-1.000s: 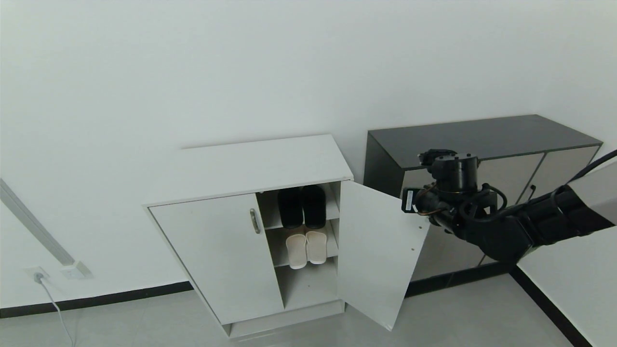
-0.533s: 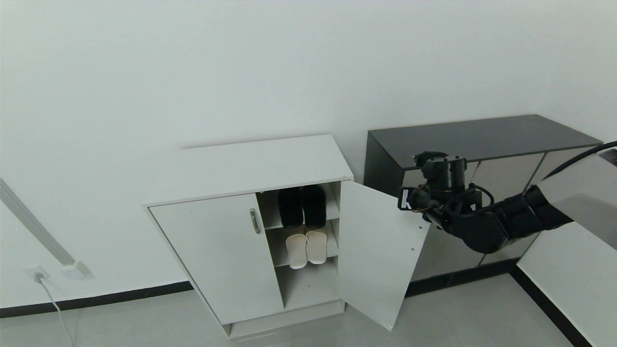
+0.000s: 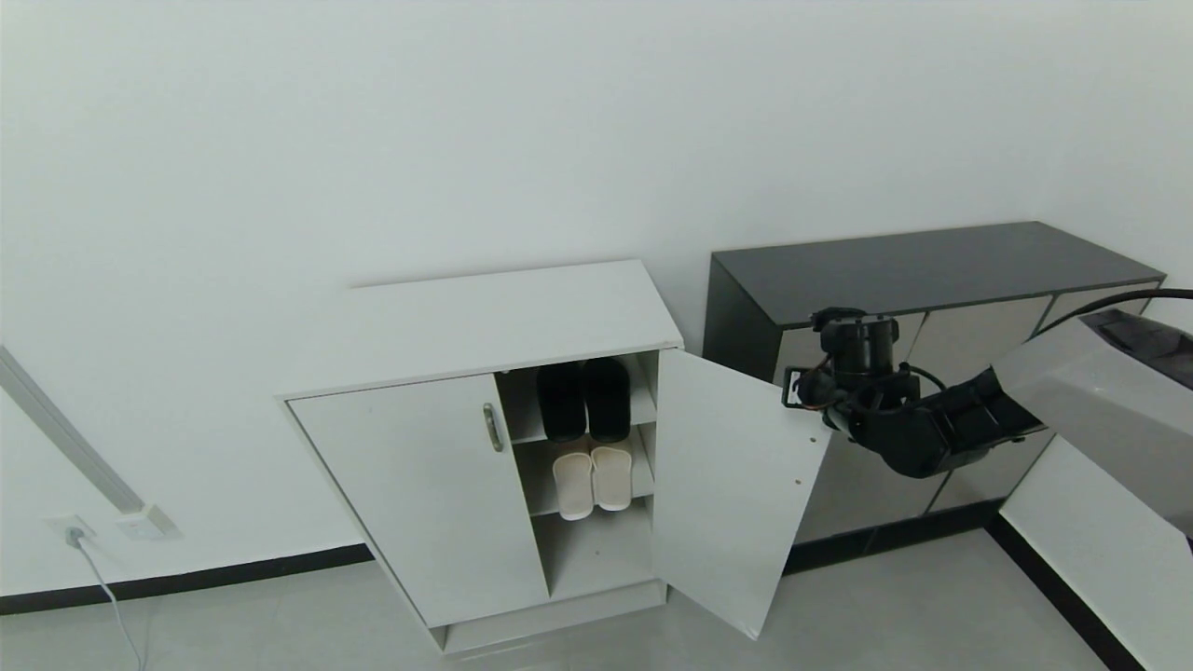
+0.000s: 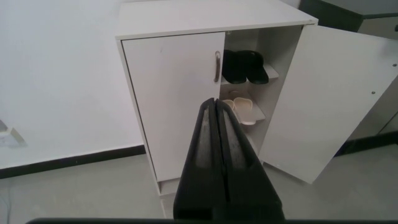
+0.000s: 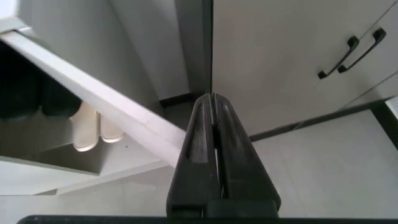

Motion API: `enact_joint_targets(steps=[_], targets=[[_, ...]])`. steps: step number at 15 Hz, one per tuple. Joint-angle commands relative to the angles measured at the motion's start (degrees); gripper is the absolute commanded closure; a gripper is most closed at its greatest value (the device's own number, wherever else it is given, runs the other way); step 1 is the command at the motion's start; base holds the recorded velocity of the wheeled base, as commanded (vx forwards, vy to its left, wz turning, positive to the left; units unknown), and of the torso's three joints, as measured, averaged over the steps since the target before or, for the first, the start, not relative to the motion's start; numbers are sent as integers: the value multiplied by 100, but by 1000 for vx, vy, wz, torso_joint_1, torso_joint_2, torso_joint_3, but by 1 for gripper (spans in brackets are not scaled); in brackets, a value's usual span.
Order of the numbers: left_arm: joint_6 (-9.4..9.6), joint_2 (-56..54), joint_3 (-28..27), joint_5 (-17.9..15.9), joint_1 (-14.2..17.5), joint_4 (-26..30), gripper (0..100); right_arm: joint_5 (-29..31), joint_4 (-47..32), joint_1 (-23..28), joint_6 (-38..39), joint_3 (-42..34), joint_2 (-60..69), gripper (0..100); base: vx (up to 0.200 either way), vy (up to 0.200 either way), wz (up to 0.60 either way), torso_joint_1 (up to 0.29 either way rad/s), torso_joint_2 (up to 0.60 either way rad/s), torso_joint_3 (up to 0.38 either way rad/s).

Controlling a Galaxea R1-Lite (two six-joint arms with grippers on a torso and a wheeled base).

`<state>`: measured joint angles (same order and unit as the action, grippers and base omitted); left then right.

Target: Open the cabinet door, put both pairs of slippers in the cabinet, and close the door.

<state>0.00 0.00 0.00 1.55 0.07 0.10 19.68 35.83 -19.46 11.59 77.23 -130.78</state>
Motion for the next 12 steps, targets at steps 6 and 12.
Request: enact_joint_targets(steps=[6, 12], targets=[[0, 0, 0, 3, 1, -1, 100, -43, -6, 65, 1, 47, -158, 100, 0, 0, 0, 0, 0, 0], [-9, 0, 0, 3, 1, -1, 100, -34, -32, 3, -8, -15, -114, 100, 0, 0, 0, 0, 0, 0]])
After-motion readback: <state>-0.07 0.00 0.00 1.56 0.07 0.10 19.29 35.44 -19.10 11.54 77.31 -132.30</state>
